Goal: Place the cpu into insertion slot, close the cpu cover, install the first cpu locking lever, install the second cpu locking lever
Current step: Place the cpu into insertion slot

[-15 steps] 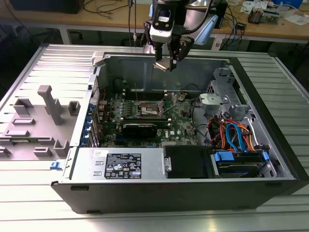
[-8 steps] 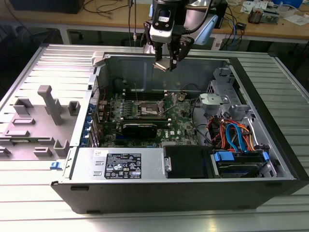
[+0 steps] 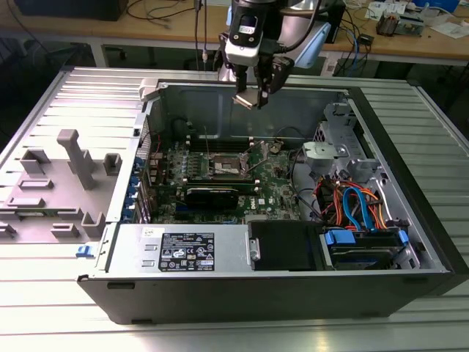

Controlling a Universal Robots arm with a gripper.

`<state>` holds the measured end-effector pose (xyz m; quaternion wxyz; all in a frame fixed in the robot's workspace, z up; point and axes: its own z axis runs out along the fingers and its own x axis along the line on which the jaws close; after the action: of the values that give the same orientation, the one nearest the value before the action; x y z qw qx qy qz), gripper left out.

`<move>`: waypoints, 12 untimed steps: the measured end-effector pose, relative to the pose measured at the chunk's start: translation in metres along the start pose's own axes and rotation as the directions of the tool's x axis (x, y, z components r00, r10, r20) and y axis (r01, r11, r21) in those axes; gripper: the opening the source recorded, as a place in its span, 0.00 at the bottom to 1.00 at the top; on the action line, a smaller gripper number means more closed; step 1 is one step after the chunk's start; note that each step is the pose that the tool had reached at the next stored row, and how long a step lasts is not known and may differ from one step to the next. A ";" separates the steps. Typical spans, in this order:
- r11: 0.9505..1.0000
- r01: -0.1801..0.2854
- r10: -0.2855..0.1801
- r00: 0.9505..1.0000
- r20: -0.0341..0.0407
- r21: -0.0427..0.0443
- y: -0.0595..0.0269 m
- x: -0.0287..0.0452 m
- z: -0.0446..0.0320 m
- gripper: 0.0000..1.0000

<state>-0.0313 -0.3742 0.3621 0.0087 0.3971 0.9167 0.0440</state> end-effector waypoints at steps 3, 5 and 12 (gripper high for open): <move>1.000 0.000 0.000 1.000 0.000 0.000 -0.0013 -0.0006 0.0001 0.55; 1.000 0.000 0.000 1.000 0.000 0.000 -0.0017 -0.0003 0.0003 0.55; 1.000 0.000 0.000 1.000 0.000 0.000 -0.0032 0.0002 0.0005 0.55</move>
<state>-0.0337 -0.3762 0.3614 0.0087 0.3971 0.9167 0.0440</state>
